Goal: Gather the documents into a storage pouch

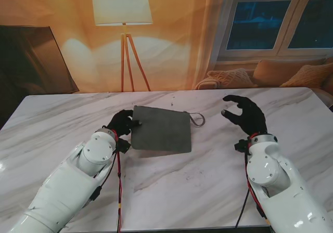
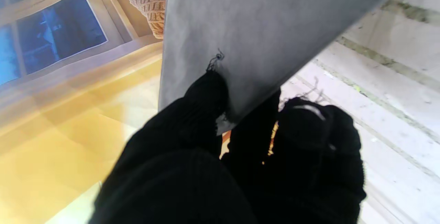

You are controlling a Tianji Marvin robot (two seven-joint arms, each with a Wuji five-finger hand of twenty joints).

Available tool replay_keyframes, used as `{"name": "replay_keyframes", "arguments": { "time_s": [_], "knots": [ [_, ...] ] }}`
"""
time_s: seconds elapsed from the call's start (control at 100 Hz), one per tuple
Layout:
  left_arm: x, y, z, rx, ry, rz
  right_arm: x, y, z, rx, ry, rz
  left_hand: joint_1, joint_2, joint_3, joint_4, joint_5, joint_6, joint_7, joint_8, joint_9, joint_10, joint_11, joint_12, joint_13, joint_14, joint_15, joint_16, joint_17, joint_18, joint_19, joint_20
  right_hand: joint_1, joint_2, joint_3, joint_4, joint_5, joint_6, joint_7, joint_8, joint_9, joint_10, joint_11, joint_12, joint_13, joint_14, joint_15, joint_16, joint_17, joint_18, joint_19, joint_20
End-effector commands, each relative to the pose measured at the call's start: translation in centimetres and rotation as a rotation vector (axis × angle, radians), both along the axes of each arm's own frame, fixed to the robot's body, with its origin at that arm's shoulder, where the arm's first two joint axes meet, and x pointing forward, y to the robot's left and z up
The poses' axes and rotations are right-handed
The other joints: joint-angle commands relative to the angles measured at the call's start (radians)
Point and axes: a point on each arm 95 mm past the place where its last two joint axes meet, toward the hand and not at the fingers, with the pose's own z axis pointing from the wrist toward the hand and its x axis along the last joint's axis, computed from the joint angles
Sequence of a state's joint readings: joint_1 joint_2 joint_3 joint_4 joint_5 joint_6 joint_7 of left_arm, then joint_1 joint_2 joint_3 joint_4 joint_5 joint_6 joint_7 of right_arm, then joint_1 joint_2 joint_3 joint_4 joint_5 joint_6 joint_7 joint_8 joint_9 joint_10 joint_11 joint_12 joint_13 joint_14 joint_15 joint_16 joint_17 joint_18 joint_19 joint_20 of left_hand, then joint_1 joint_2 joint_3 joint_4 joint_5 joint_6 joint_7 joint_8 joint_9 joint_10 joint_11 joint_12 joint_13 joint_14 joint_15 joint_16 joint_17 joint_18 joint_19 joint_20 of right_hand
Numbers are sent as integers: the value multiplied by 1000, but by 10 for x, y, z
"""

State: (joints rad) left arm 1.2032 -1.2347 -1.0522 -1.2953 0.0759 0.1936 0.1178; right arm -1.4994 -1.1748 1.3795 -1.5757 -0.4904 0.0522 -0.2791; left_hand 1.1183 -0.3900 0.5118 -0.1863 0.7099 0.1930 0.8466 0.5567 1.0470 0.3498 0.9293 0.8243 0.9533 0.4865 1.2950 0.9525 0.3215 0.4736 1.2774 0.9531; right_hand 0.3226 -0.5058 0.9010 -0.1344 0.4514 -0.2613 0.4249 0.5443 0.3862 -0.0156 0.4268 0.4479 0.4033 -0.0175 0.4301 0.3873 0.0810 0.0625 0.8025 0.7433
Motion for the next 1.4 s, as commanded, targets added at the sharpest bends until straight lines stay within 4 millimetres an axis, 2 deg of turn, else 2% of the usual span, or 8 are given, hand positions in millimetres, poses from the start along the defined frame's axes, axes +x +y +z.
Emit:
{"name": "replay_keyframes", "arguments": {
  "time_s": [0.0, 0.33, 0.47, 0.6, 0.79, 0.95, 1.11, 1.39],
  "knots": [
    [-1, -2, 0, 12, 4, -15, -3, 7, -5, 5, 21, 21, 28, 59, -18, 30, -10, -12, 4, -30, 63, 16, 5, -61, 58, 120, -10, -35, 55, -32, 124, 39, -23, 2, -13, 37, -24, 8, 14, 8, -37, -9, 5, -7, -24, -34, 0, -4, 2, -36, -11, 28],
    [-13, 15, -13, 190, 111, -46, -7, 24, -23, 15, 74, 60, -93, 63, -30, 50, -50, 37, -108, -64, -43, 51, -110, -140, 55, 97, -4, -86, 72, -20, 134, 1, -22, 1, -11, 37, -26, 14, 18, 10, -43, -9, 9, -7, -22, -35, 5, -3, 5, -34, 6, 43],
    [-18, 23, -13, 251, 130, -76, -8, 31, -31, 28, 105, 68, -223, 65, 50, 64, -82, 0, -220, -19, -230, 41, -210, -118, -229, 121, -167, -55, -184, -84, 0, -31, -23, 1, -10, 37, -28, 17, 19, 11, -47, -7, 11, -8, -22, -35, 7, -2, 4, -37, 9, 44],
    [-25, 29, -16, 337, 116, -104, -9, 34, -38, 31, 125, 74, -341, 112, 96, 106, -108, -15, -338, -18, -474, -7, -423, -217, -552, 31, -471, -141, -402, -167, -91, -127, -23, 1, -10, 37, -30, 19, 20, 11, -52, -9, 12, -8, -24, -35, 7, -3, 3, -38, 10, 44],
    [-35, 36, -16, 409, 122, -141, -12, 39, -47, 48, 154, 83, -421, 167, 48, 152, -112, 63, -526, -144, -658, -56, -582, -354, -725, -68, -733, -244, -421, -174, -357, -231, -23, 0, -10, 37, -33, 23, 22, 12, -59, -10, 14, -9, -28, -37, 8, -3, 1, -40, 11, 43],
    [-44, 43, -12, 466, 154, -175, -18, 43, -53, 62, 174, 98, -440, 162, -64, 153, -93, 125, -642, -176, -740, -66, -629, -378, -799, -114, -859, -276, -428, -187, -616, -141, -24, -1, -11, 36, -35, 23, 22, 12, -63, -11, 14, -10, -31, -37, 6, -4, 0, -37, 9, 41],
    [-54, 51, -6, 567, 156, -205, -21, 49, -57, 75, 189, 117, -440, 171, -155, 158, -216, 126, -769, -212, -836, -91, -716, -434, -861, -181, -1035, -370, -461, -225, -984, -34, -23, -3, -11, 36, -37, 27, 22, 11, -67, -13, 13, -12, -36, -40, -1, -8, -10, -39, -2, 36],
    [-76, 55, -1, 568, 120, -147, -25, 57, -64, 77, 215, 158, -415, 162, -158, 161, -351, 67, -778, -203, -830, -98, -729, -439, -838, -184, -1124, -377, -434, -223, -1101, -136, -21, -10, -7, 36, -50, 27, 15, 7, -74, -18, 3, -20, -41, -53, -30, -25, -15, -41, -38, 20]
  ]
}}
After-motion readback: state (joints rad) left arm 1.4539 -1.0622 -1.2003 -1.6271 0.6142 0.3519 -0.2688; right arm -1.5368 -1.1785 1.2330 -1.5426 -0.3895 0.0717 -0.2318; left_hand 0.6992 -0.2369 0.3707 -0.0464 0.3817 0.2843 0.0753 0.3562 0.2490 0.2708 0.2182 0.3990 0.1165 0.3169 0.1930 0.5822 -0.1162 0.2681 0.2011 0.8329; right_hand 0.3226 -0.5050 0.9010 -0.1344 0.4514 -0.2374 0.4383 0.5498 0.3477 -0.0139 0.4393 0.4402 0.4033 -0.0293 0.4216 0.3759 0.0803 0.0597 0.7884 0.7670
